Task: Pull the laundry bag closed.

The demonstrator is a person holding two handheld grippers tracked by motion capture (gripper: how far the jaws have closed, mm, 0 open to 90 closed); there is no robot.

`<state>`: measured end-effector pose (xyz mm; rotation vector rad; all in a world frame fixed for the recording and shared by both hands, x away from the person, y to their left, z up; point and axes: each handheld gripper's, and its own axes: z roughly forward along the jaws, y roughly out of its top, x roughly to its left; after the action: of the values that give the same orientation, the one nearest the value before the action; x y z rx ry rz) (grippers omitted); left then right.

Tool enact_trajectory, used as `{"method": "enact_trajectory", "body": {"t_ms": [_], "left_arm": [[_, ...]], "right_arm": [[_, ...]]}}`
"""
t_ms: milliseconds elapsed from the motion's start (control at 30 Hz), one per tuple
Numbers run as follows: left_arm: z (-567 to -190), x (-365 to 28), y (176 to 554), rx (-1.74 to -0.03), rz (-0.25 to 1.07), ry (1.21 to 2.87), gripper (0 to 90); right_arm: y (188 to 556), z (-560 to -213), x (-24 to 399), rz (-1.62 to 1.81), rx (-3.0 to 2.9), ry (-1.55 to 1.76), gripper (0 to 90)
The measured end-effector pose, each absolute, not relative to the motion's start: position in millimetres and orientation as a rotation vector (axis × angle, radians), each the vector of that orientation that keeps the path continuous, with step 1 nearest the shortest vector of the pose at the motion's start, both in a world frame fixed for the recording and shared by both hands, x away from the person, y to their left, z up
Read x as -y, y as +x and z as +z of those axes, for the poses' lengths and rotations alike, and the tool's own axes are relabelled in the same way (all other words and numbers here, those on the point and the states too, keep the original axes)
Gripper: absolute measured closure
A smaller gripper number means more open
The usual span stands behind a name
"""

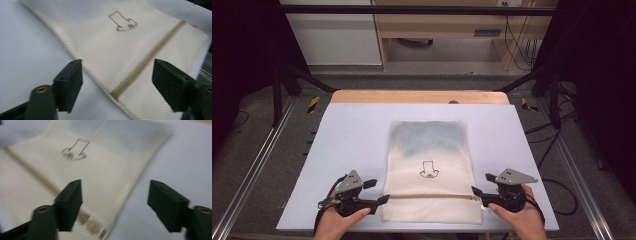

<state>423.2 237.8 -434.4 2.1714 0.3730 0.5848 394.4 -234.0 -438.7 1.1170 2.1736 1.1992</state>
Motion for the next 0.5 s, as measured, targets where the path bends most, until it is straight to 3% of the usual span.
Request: {"method": "enact_trajectory", "body": {"t_ms": [100,300,500], "left_arm": [[-426.1,-251.3,421.9,-0.435,0.702,2.168,11.9],[-423.7,-280.1,433.1,-0.492,0.834,2.182,5.4],[-422.9,-307.5,442.9,-0.536,0.912,2.149,5.1]], "right_arm": [[398.5,-435.1,237.8,1.186,-2.052,1.139,18.1],[406.1,-435.6,256.7,1.15,-1.919,1.235,10.0],[408.9,-441.6,282.2,1.115,-1.862,1.312,7.7]]}}
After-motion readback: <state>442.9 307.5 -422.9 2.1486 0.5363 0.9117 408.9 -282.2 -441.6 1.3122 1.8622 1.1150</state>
